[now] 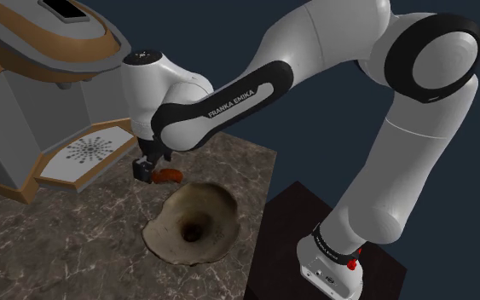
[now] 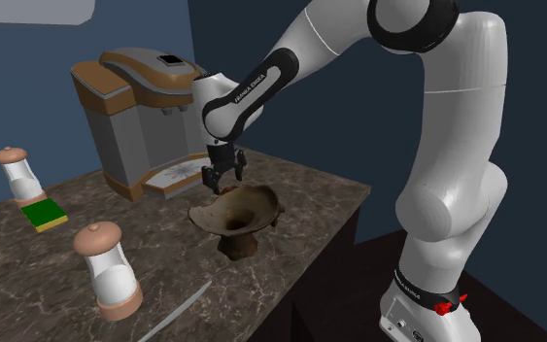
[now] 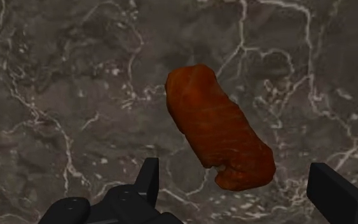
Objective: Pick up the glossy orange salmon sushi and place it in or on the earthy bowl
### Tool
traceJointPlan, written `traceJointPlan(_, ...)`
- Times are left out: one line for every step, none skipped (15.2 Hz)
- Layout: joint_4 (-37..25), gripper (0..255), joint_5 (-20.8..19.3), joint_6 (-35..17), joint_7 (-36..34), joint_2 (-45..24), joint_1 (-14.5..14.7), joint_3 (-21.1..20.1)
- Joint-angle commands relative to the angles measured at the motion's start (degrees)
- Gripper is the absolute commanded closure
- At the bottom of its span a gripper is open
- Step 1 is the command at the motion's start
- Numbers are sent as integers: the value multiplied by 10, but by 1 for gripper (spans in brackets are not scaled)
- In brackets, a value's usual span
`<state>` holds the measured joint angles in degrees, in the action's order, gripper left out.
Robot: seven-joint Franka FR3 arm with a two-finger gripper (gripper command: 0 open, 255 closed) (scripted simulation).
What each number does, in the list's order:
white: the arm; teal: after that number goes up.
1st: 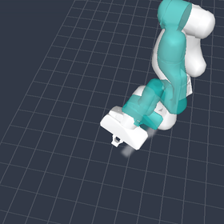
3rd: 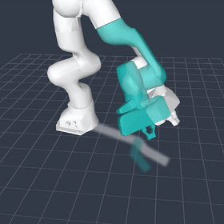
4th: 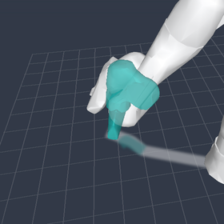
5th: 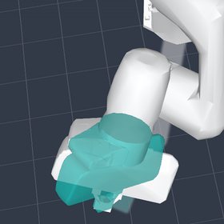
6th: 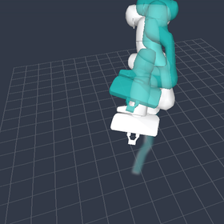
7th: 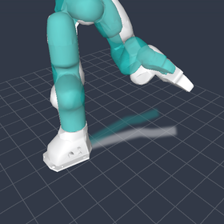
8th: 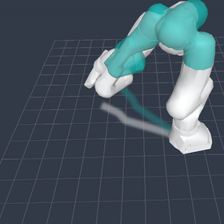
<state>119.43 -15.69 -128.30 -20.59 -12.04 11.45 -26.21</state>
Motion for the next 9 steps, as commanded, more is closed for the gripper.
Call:
traceJointPlan(1,0,-1,-2,0,-1,0,0)
traceJointPlan(1,0,-1,-2,0,-1,0,0)
traceJointPlan(1,0,-1,-2,0,-1,0,0)
traceJointPlan(1,0,-1,-2,0,-1,0,0)
traceJointPlan(1,0,-1,-2,0,-1,0,0)
traceJointPlan(1,0,-1,-2,0,-1,0,0)
traceJointPlan(1,255,-1,-2,0,-1,0,0)
traceJointPlan(1,255,-1,-2,0,-1,0,0)
traceJointPlan(1,255,-1,-2,0,-1,0,0)
